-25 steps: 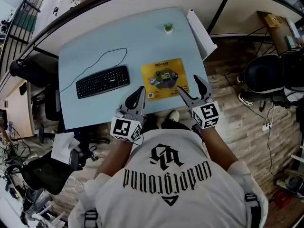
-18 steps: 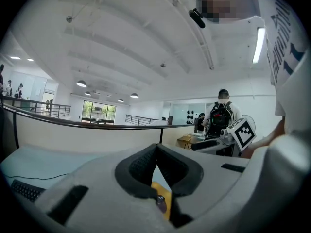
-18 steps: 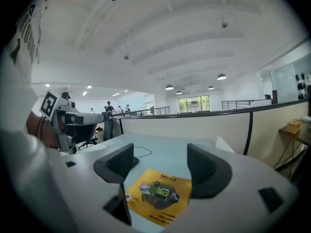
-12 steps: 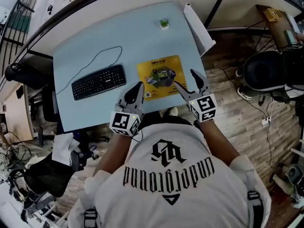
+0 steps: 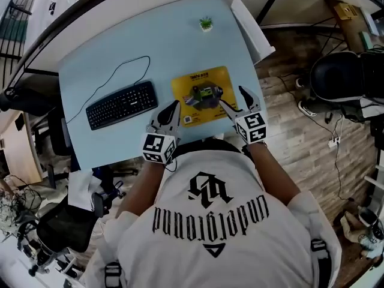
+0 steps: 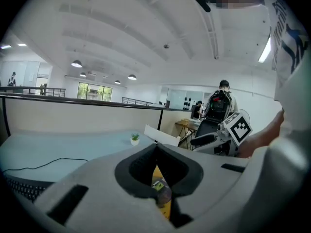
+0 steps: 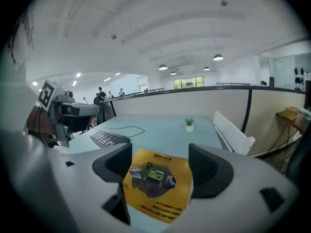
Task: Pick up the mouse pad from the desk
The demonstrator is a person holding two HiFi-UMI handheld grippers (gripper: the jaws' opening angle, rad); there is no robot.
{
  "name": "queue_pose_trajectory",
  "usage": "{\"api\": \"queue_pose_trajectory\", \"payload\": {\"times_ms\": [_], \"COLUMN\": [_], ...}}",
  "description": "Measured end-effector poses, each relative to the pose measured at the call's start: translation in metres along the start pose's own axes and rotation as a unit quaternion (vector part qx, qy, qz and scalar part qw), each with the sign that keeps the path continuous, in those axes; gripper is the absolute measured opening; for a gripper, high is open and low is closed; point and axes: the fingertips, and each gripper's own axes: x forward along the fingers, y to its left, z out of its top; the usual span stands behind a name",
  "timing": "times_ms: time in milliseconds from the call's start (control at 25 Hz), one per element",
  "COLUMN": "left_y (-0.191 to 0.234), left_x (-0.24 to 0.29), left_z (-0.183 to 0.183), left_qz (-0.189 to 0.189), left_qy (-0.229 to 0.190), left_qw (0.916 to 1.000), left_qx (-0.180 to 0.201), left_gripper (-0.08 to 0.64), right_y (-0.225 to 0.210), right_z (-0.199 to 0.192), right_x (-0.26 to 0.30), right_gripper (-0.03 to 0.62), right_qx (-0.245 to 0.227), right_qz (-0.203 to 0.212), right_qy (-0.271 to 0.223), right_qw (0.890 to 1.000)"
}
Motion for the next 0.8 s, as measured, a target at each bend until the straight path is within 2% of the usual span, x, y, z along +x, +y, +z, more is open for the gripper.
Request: {"api": "queue_pose_trajectory", "payload": {"times_ms": [360, 800], "left_y": [0.038, 0.065], "left_x": [0.032, 0.044], "left_z": [-0.034, -0.067], "left_qz": [-0.001, 0.001], "left_qy": [0.04, 0.076], "left_qw": [0.999, 0.9965], "left_qx": [-0.018, -0.036], "left_gripper": [0.008, 0.008], "right_y": [-0.021, -0.044], "right_z": [-0.062, -0.145], "right_x": [0.057, 0.114], "right_gripper": [0.371, 0.405], "right_qx": [0.035, 0.064], "right_qz": [-0.015, -0.025], "right_qy": [0.08, 0.179], "right_qw": [0.996, 0.981]}}
